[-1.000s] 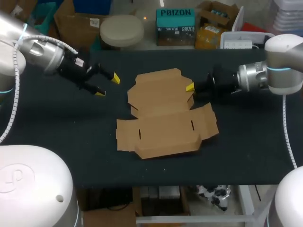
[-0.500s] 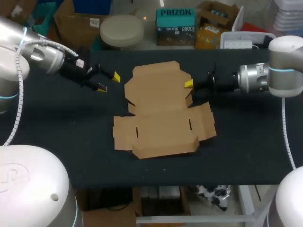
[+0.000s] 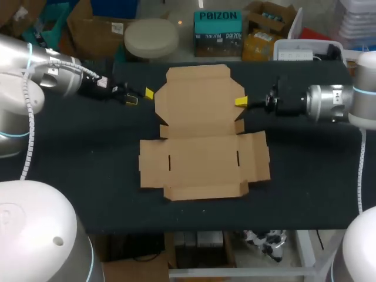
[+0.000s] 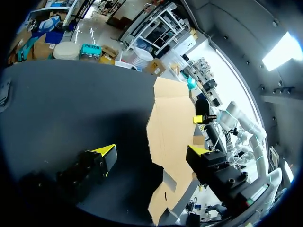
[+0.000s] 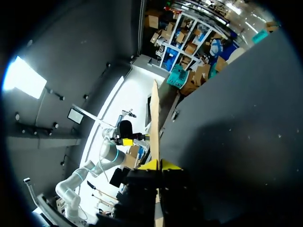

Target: Assemble the packaging by folding the flat box into shape, placing the metal phone stand inside, and closing the box properly

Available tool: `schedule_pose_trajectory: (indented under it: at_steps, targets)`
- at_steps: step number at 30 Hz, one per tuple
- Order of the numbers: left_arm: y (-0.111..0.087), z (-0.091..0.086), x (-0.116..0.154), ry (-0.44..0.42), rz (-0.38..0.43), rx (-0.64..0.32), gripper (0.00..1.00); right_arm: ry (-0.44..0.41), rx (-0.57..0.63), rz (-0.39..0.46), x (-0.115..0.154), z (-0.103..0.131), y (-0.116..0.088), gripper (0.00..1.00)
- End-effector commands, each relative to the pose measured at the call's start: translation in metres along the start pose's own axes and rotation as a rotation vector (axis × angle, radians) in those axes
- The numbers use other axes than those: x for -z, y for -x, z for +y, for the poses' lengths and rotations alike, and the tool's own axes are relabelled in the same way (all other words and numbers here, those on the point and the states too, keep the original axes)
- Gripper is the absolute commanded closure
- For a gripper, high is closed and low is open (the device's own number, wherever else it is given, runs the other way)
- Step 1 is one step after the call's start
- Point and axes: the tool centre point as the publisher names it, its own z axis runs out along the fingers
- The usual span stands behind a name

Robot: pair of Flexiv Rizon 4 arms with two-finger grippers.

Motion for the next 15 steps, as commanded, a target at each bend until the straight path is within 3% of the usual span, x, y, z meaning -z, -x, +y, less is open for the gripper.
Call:
schedule_pose_trajectory:
  at_steps: [1,4,15]
  targets:
    - [0.0,0.0013,-0.0052,-0.053,0.03,-0.022,0.0,0.01,0.026,0.037,0.0067,-0.0028,-0.0008,1.0]
    - [-0.001,-0.0018,-0.0084,-0.098,0.045,-0.04,0.0,-0.001,0.054,0.062,0.0061,-0.0041,-0.0046,1.0]
    - [-0.001,-0.0018,-0.0084,-0.098,0.045,-0.04,0.0,-0.017,0.052,0.073,0.0033,-0.0037,-0.0068,1.0]
